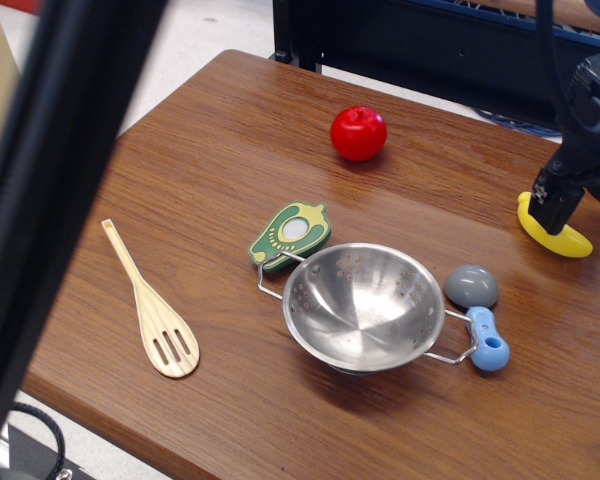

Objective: Put banana in colander

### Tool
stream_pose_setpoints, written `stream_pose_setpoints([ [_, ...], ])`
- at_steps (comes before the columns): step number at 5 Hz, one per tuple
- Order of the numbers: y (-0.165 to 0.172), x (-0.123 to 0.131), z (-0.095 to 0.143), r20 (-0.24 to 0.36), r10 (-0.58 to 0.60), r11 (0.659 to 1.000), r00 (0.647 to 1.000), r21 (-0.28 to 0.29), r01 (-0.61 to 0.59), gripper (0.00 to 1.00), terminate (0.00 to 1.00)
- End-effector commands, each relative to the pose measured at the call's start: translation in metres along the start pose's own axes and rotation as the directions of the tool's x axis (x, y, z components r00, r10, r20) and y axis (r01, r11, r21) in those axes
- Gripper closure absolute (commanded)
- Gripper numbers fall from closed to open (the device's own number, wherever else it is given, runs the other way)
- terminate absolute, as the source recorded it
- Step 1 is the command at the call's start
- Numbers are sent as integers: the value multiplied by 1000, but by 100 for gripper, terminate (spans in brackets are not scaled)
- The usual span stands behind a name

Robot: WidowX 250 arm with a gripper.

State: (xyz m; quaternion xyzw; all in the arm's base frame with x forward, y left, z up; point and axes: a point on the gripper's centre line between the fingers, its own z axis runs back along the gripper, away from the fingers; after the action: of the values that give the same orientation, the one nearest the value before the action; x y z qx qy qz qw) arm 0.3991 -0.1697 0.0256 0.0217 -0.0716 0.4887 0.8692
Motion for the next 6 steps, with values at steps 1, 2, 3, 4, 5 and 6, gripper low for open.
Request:
stream_pose_setpoints([
  [1,-11,8,24,30,34,998,999,-55,-33,0,0],
  [2,-10,4,17,42,22,999,999,-46,-20,0,0],
  [3,-5,2,9,57,1,999,998,-40,1,0,0],
  [4,-3,1,7,64,-7,999,998,-40,9,100,0],
  [5,2,4,1,84,-14,1000,996,-21,16,100,0],
  [6,12,8,13,83,-29,999,996,-33,32,100,0],
])
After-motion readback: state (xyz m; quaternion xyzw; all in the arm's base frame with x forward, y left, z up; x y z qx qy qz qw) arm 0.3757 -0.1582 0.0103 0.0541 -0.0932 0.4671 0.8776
